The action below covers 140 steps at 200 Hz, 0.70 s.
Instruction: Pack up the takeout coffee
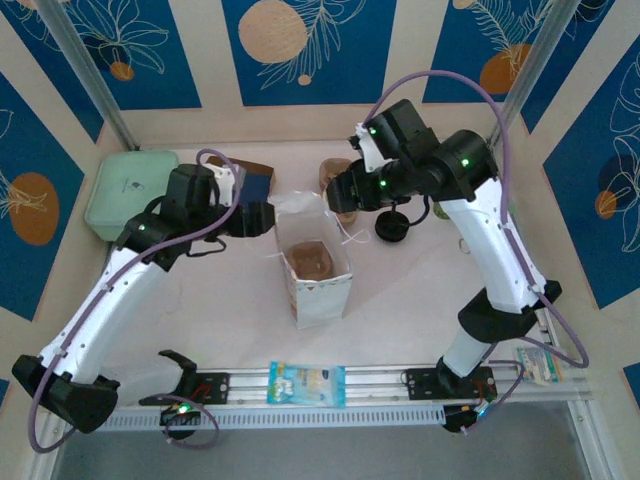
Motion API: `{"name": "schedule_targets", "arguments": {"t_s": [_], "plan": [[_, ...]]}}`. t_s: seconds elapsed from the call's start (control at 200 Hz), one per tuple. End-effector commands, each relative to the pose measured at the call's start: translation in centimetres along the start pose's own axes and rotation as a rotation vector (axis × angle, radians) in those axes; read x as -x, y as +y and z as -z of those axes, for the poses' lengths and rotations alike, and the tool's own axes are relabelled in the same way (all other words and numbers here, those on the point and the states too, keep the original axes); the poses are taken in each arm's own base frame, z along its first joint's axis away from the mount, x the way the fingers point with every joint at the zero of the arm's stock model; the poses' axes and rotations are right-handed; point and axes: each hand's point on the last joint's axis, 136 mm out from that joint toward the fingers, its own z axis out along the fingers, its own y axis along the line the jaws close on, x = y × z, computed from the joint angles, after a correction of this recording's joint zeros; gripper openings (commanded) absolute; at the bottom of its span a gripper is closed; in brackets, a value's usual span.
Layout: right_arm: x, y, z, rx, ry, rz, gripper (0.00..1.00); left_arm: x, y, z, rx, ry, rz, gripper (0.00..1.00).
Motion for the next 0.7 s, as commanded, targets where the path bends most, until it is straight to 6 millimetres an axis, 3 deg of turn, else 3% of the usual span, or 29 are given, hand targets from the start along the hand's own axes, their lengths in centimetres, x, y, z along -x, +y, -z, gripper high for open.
{"name": "schedule_targets", "arguments": {"t_s": [0.0,0.325,0.695], "plan": [[-1.0,0.9,-0.4,-0.004,0.046,0.028,0.35,1.2,-1.5,0.2,-0.046,-0.026,-0.05,0.84],[-2.1,3.0,-3.0,-0.026,0.129,0.052,0.33,0.7,-1.4,-1.8,-0.04,0.011,-0.051,0.8],[-4.0,3.9,-5.6,-0.098,0.213,0.023,0.33,-0.5,-0.7,-3.4,-0.014,0.048,-0.033,0.54]]}}
